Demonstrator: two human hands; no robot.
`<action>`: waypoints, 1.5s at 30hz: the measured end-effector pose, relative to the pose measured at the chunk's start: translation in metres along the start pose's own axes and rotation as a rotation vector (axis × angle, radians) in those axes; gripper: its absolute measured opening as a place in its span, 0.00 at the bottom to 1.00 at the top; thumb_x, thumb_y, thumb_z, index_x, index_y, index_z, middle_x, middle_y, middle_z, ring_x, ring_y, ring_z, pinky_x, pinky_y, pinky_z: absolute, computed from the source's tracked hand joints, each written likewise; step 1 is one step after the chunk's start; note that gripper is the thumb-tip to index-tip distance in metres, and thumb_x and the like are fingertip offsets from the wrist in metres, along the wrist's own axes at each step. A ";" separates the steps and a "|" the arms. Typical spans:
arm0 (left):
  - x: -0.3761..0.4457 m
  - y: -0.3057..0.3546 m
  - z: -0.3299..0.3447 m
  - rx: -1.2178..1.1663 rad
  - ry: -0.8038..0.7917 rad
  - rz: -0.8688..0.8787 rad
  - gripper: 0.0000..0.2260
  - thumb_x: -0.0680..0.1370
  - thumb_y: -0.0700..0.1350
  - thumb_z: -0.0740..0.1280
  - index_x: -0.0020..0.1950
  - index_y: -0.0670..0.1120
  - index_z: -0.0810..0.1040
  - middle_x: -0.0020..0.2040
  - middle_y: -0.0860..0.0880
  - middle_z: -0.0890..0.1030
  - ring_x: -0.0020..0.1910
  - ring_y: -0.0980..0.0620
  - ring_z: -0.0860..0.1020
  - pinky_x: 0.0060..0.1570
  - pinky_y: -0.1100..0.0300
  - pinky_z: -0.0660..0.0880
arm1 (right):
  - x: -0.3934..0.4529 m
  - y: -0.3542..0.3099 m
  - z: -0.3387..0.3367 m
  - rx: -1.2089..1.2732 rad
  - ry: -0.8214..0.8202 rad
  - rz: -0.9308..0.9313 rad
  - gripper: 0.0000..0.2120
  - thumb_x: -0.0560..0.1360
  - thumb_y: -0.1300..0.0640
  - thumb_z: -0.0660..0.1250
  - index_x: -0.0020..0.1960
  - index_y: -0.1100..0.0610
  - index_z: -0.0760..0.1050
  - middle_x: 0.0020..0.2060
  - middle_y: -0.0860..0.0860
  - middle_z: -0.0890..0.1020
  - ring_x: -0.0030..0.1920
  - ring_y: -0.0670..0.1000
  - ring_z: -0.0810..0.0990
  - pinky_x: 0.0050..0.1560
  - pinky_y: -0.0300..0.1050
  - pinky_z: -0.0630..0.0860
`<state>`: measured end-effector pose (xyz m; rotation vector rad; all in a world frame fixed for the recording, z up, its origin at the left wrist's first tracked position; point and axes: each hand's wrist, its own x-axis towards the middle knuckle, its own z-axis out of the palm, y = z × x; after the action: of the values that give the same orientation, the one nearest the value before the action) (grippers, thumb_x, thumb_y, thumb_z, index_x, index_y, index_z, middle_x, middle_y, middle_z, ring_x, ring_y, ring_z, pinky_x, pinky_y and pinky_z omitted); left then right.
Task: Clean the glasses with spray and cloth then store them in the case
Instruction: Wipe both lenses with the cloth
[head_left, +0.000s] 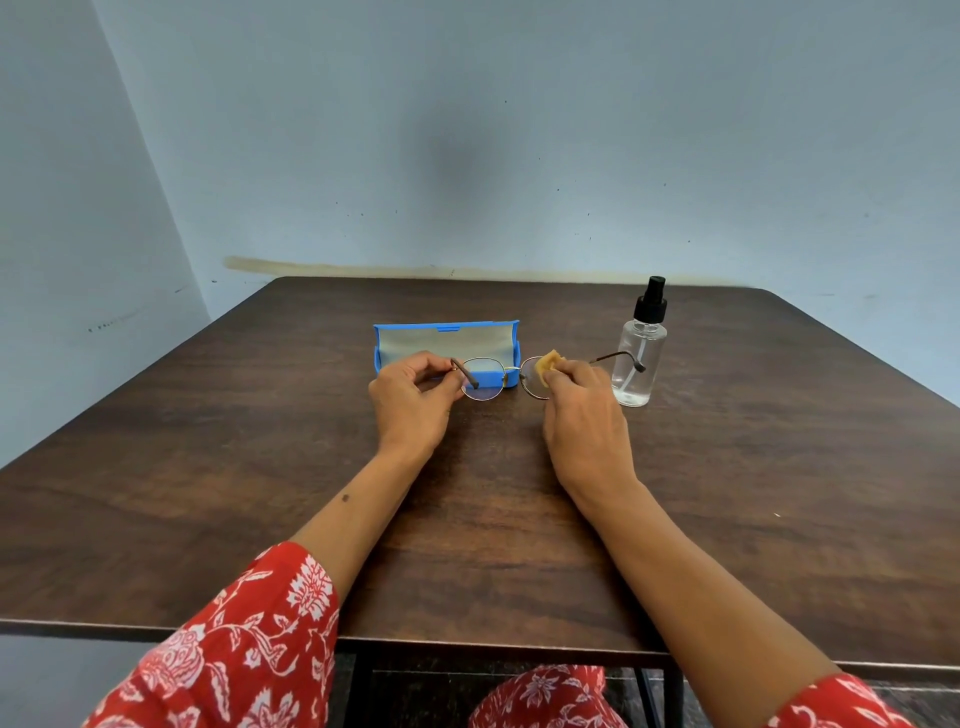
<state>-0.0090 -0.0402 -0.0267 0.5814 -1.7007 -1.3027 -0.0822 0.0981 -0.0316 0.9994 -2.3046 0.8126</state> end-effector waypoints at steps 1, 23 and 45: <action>0.000 0.000 0.000 -0.009 0.000 -0.004 0.05 0.70 0.33 0.72 0.40 0.42 0.82 0.37 0.50 0.83 0.38 0.58 0.82 0.45 0.58 0.82 | 0.000 -0.001 0.000 -0.005 -0.004 -0.019 0.14 0.72 0.71 0.63 0.56 0.66 0.77 0.56 0.60 0.78 0.55 0.60 0.74 0.43 0.52 0.76; 0.001 0.000 -0.002 -0.020 0.028 -0.027 0.08 0.71 0.34 0.72 0.40 0.47 0.81 0.40 0.51 0.82 0.44 0.55 0.82 0.44 0.61 0.81 | -0.002 -0.005 0.000 0.006 -0.027 -0.087 0.10 0.72 0.69 0.64 0.52 0.66 0.79 0.52 0.59 0.79 0.51 0.59 0.75 0.39 0.49 0.76; 0.004 -0.003 0.001 -0.023 0.028 -0.024 0.04 0.71 0.33 0.72 0.44 0.39 0.82 0.41 0.50 0.82 0.42 0.56 0.82 0.42 0.62 0.81 | 0.000 -0.001 0.002 0.019 -0.003 -0.033 0.12 0.73 0.68 0.62 0.54 0.65 0.78 0.52 0.57 0.78 0.53 0.57 0.74 0.41 0.48 0.74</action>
<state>-0.0121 -0.0436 -0.0283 0.6055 -1.6589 -1.3238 -0.0816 0.0958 -0.0328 1.0445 -2.2807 0.8224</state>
